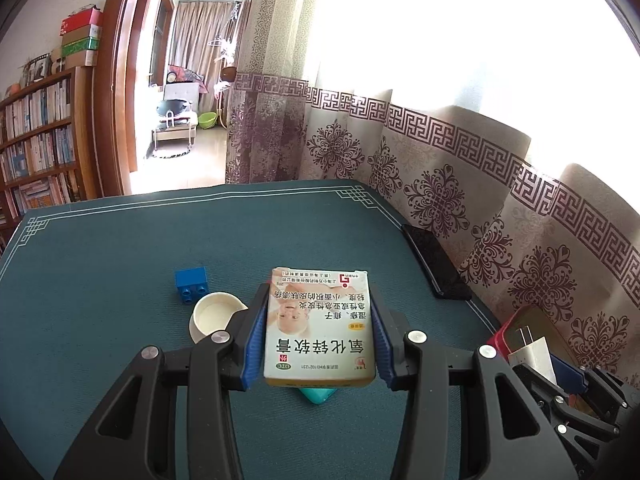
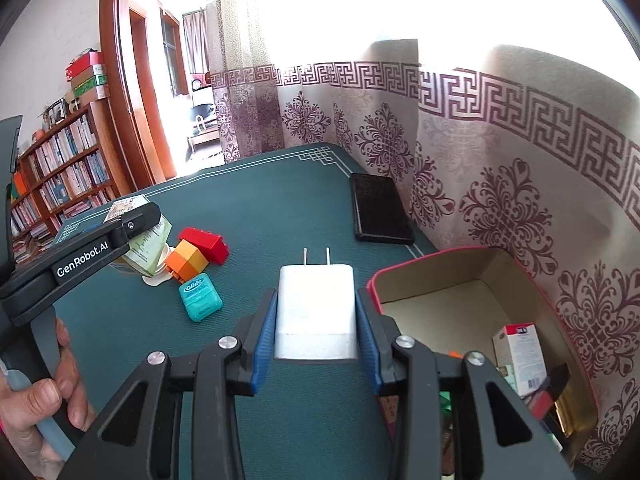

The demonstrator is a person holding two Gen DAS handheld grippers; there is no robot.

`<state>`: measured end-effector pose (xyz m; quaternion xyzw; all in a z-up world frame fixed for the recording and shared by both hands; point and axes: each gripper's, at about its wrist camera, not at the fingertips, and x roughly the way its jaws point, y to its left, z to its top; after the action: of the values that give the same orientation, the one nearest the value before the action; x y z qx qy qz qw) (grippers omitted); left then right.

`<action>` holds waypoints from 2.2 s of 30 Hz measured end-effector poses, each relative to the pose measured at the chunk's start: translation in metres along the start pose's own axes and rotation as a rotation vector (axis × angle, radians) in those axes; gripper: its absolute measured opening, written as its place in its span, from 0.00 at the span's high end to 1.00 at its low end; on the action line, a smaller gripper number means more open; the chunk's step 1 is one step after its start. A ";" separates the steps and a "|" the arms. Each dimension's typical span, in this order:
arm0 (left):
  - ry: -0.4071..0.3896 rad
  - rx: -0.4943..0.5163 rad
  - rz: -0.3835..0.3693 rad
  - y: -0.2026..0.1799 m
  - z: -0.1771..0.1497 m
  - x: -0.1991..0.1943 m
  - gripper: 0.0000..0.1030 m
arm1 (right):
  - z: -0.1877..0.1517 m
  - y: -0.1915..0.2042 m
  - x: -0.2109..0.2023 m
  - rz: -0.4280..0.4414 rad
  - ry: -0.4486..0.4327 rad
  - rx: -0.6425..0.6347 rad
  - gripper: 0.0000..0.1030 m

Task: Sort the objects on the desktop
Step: 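Carry the ointment box and charger into the red tin and open both grippers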

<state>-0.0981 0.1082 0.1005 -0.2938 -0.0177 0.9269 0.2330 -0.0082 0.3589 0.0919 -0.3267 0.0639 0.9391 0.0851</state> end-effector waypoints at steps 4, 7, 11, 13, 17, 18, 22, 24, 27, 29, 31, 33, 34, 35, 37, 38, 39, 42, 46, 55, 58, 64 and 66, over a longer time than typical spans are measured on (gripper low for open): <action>-0.003 0.026 -0.035 -0.016 -0.004 -0.007 0.53 | -0.007 -0.028 -0.018 -0.057 -0.006 0.032 0.59; -0.004 0.051 -0.057 -0.028 -0.007 -0.011 0.53 | -0.013 -0.051 -0.032 -0.099 -0.009 0.064 0.59; 0.006 0.079 -0.100 -0.044 -0.013 -0.015 0.53 | -0.023 -0.076 -0.044 -0.143 -0.005 0.107 0.60; 0.009 0.103 -0.116 -0.054 -0.015 -0.017 0.53 | -0.028 -0.086 -0.048 -0.160 0.000 0.120 0.59; 0.005 0.141 -0.148 -0.068 -0.020 -0.024 0.53 | -0.036 -0.099 -0.052 -0.183 0.006 0.139 0.60; 0.006 0.145 -0.159 -0.071 -0.021 -0.025 0.53 | -0.038 -0.101 -0.053 -0.187 0.007 0.143 0.59; 0.019 0.156 -0.208 -0.081 -0.023 -0.029 0.53 | -0.043 -0.107 -0.054 -0.196 0.011 0.152 0.60; 0.021 0.165 -0.222 -0.086 -0.025 -0.030 0.53 | -0.045 -0.109 -0.055 -0.196 0.013 0.153 0.60; 0.024 0.177 -0.243 -0.093 -0.027 -0.033 0.53 | -0.048 -0.112 -0.056 -0.196 0.013 0.156 0.59; 0.025 0.187 -0.253 -0.097 -0.029 -0.033 0.53 | -0.049 -0.114 -0.058 -0.194 0.011 0.161 0.59; 0.036 0.186 -0.260 -0.101 -0.030 -0.032 0.53 | -0.051 -0.116 -0.059 -0.191 0.007 0.166 0.59; 0.057 0.178 -0.276 -0.106 -0.030 -0.029 0.53 | -0.053 -0.119 -0.060 -0.188 0.007 0.171 0.60; 0.066 0.176 -0.285 -0.109 -0.030 -0.028 0.53 | -0.054 -0.120 -0.060 -0.182 0.009 0.175 0.60; 0.070 0.178 -0.292 -0.113 -0.031 -0.028 0.53 | -0.055 -0.122 -0.059 -0.176 0.011 0.178 0.59; 0.072 0.193 -0.296 -0.123 -0.033 -0.029 0.53 | -0.056 -0.124 -0.059 -0.168 0.013 0.183 0.59; 0.075 0.200 -0.299 -0.127 -0.033 -0.029 0.53 | -0.057 -0.126 -0.059 -0.163 0.013 0.187 0.59; 0.079 0.204 -0.305 -0.132 -0.033 -0.029 0.53 | -0.058 -0.127 -0.059 -0.159 0.012 0.190 0.59; 0.095 0.210 -0.326 -0.147 -0.033 -0.028 0.53 | -0.061 -0.132 -0.058 -0.149 0.011 0.204 0.59; 0.101 0.220 -0.340 -0.164 -0.032 -0.025 0.53 | -0.064 -0.137 -0.059 -0.144 0.003 0.208 0.59; 0.160 0.219 -0.374 -0.190 -0.036 -0.009 0.23 | -0.066 -0.144 -0.056 -0.148 -0.006 0.193 0.55; 0.157 0.206 -0.375 -0.189 -0.038 -0.007 0.21 | -0.065 -0.144 -0.059 -0.155 -0.029 0.190 0.23; 0.163 0.173 -0.339 -0.174 -0.037 -0.001 0.21 | -0.061 -0.142 -0.062 -0.167 -0.057 0.171 0.23; 0.157 0.155 -0.320 -0.166 -0.035 -0.001 0.21 | -0.060 -0.142 -0.061 -0.166 -0.059 0.177 0.23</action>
<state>-0.0082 0.2519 0.1003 -0.3398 0.0256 0.8508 0.3999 0.1040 0.4796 0.0744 -0.2945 0.1167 0.9286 0.1931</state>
